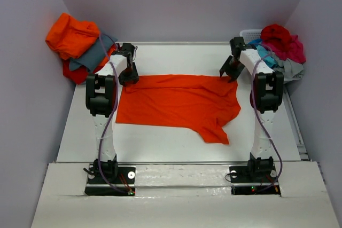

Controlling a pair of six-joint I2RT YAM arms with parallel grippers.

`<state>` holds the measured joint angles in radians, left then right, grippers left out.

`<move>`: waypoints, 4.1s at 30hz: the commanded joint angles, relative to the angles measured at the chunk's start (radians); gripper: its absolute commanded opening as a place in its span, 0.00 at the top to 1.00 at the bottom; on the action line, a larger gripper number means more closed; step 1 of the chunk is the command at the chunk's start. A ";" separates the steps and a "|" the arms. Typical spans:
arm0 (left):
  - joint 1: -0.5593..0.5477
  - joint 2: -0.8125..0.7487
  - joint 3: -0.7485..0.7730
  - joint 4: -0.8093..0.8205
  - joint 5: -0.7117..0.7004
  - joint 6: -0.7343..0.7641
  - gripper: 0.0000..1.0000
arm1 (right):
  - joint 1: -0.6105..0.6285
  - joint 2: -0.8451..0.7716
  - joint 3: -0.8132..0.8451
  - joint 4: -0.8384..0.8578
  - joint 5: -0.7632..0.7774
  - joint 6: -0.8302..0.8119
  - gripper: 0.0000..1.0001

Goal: Fold and stack the t-shirts
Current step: Fold the tshirt

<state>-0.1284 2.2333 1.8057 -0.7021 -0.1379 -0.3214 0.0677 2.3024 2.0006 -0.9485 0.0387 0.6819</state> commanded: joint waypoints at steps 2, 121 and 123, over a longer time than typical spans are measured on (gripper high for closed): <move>0.019 -0.052 -0.035 -0.039 0.014 0.016 0.39 | -0.020 0.069 0.079 -0.136 0.113 -0.001 0.45; -0.040 -0.063 0.158 -0.008 -0.039 -0.018 0.15 | 0.069 0.206 0.392 -0.085 -0.008 -0.312 0.65; -0.040 -0.064 0.158 -0.008 -0.039 -0.018 0.15 | 0.069 0.206 0.391 -0.085 -0.008 -0.311 0.71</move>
<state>-0.1627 2.1792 1.9717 -0.7071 -0.1661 -0.3489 0.1268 2.5137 2.3741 -1.0603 0.0425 0.3706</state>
